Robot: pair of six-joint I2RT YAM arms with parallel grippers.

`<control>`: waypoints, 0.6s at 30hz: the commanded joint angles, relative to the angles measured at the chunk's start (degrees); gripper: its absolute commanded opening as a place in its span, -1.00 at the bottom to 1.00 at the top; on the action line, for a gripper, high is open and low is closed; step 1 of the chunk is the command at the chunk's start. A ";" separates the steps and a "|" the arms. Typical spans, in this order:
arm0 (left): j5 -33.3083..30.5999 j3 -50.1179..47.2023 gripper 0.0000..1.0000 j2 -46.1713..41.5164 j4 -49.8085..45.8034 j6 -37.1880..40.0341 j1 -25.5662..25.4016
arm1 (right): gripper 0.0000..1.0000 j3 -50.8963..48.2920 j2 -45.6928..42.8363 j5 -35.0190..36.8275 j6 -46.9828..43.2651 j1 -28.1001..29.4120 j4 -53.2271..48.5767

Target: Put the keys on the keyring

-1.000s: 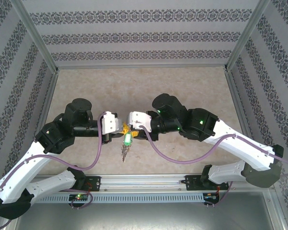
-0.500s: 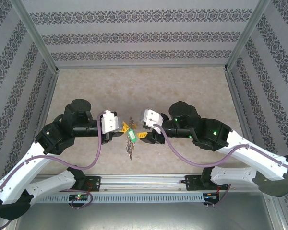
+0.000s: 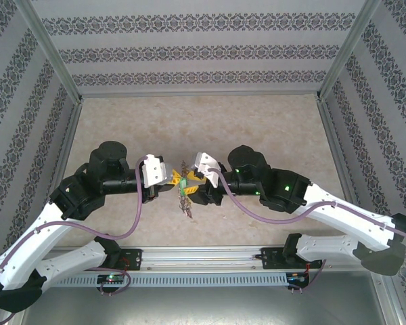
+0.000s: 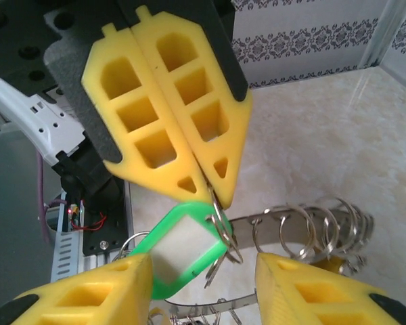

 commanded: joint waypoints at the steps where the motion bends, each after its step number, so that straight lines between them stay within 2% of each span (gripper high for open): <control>1: 0.14 -0.08 -1.00 -1.27 4.19 -0.99 -0.70 | -0.10 0.08 0.62 -1.68 1.41 0.32 2.50; 4: -0.02 -0.17 -1.00 -1.59 4.01 -0.92 -0.71 | -0.10 0.25 0.84 -1.89 1.43 0.31 2.28; 7: 0.07 -0.35 -1.00 -1.85 4.24 -0.99 -0.71 | -0.35 -0.05 0.40 -0.79 1.36 0.14 1.56; 13: 0.54 -0.43 -1.00 -2.50 4.55 -1.02 -0.71 | -0.60 0.30 -0.02 0.10 0.58 -0.85 -0.67; 16: 0.25 -0.51 -1.00 -2.71 4.45 -1.03 -0.71 | -0.60 0.39 -0.41 1.66 0.38 -1.26 -1.74; 18: 0.09 -0.59 -1.00 -2.79 4.37 -1.00 -0.71 | -0.50 0.12 -1.04 2.77 0.11 -1.31 -2.15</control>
